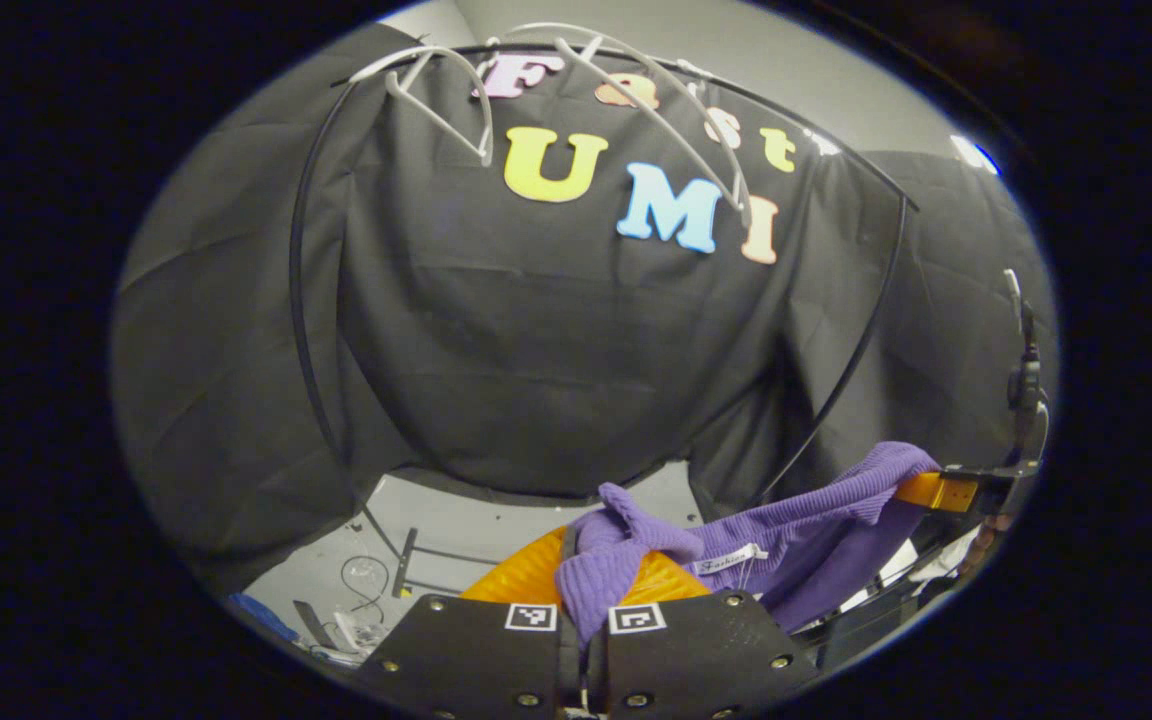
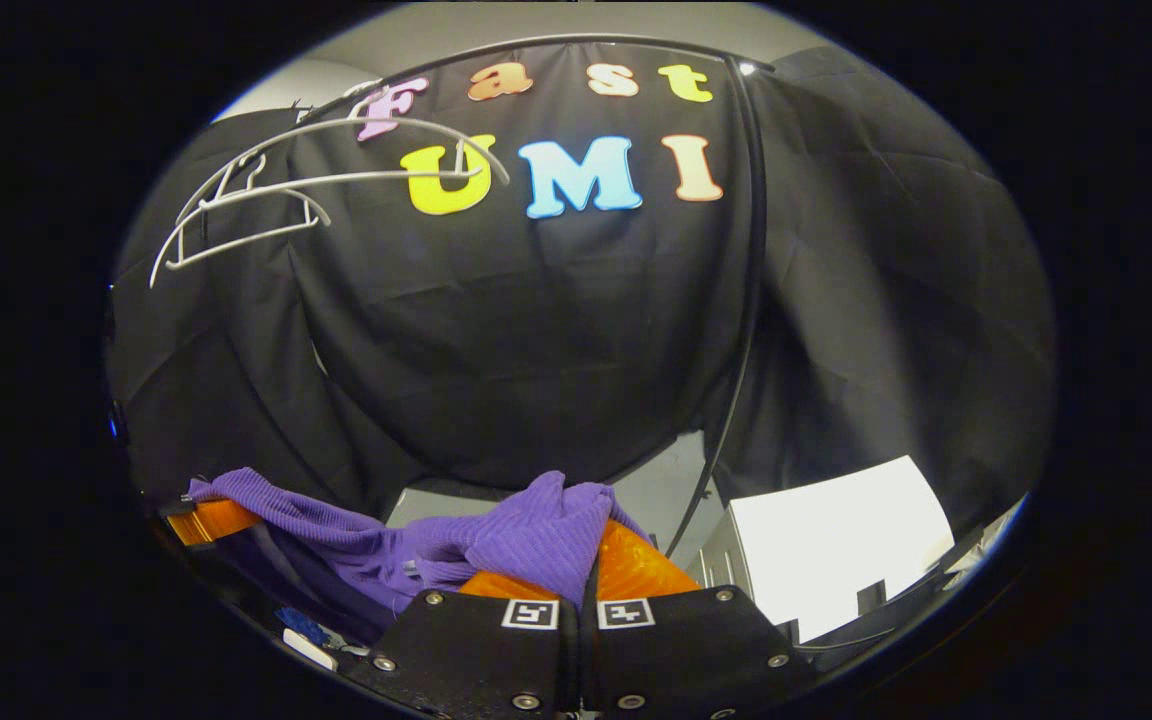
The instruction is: Grasp the clothes on the hanger with both hands and then place them into the laundry hamper below.
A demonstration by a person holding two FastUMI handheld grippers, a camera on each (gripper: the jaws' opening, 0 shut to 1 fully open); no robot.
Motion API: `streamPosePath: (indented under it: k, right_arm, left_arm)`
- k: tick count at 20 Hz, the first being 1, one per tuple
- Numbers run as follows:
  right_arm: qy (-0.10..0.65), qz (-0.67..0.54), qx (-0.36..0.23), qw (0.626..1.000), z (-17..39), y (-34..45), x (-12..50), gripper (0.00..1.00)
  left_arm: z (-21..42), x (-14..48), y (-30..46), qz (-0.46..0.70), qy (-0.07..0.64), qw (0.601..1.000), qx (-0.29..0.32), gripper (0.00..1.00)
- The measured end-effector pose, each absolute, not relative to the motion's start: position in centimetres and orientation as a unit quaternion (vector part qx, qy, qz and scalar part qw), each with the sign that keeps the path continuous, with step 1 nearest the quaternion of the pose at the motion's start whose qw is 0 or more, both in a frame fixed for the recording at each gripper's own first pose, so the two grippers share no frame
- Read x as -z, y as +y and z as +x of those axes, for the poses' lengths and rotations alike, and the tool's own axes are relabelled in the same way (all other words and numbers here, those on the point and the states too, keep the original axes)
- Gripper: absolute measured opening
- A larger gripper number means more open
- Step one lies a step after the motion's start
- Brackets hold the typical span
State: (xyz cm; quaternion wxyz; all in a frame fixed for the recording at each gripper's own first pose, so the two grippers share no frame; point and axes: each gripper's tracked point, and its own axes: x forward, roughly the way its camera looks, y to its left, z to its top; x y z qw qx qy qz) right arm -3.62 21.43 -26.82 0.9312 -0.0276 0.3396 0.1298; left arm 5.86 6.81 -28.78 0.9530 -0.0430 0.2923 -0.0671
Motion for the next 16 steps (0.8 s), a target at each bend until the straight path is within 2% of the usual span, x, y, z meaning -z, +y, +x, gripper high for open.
streamPosePath:
  k: [1, 2, 6, 7, 8, 9, 16]
  right_arm:
    - [0.353, -0.028, -0.130, 0.926, -4.3, 21.4, 28.5, 0.00]
    - [0.367, -0.030, -0.131, 0.921, -4.8, 21.5, 29.9, 0.00]
    - [0.421, -0.032, -0.129, 0.897, -7.3, 21.8, 35.9, 0.00]
    - [0.431, -0.030, -0.131, 0.892, -7.6, 22.1, 37.1, 0.01]
    - [0.438, -0.030, -0.131, 0.889, -7.4, 22.5, 37.9, 0.00]
    - [0.445, -0.035, -0.135, 0.885, -7.6, 23.0, 38.7, 0.00]
    - [0.489, -0.028, -0.152, 0.858, -10.0, 25.4, 43.6, 0.01]
  left_arm:
    - [5.5, 30.0, 6.6, -0.042, 0.302, 0.950, 0.071, 0.08]
    - [4.9, 31.4, 6.5, -0.043, 0.311, 0.947, 0.073, 0.04]
    - [5.2, 37.3, 6.0, -0.020, 0.348, 0.934, 0.082, 0.04]
    - [5.3, 38.5, 5.8, -0.009, 0.354, 0.931, 0.089, 0.00]
    - [5.4, 39.9, 5.5, -0.004, 0.361, 0.928, 0.094, 0.09]
    - [5.4, 41.1, 5.2, -0.007, 0.370, 0.924, 0.098, 0.04]
    - [4.0, 46.6, 4.1, -0.021, 0.403, 0.909, 0.104, 0.04]
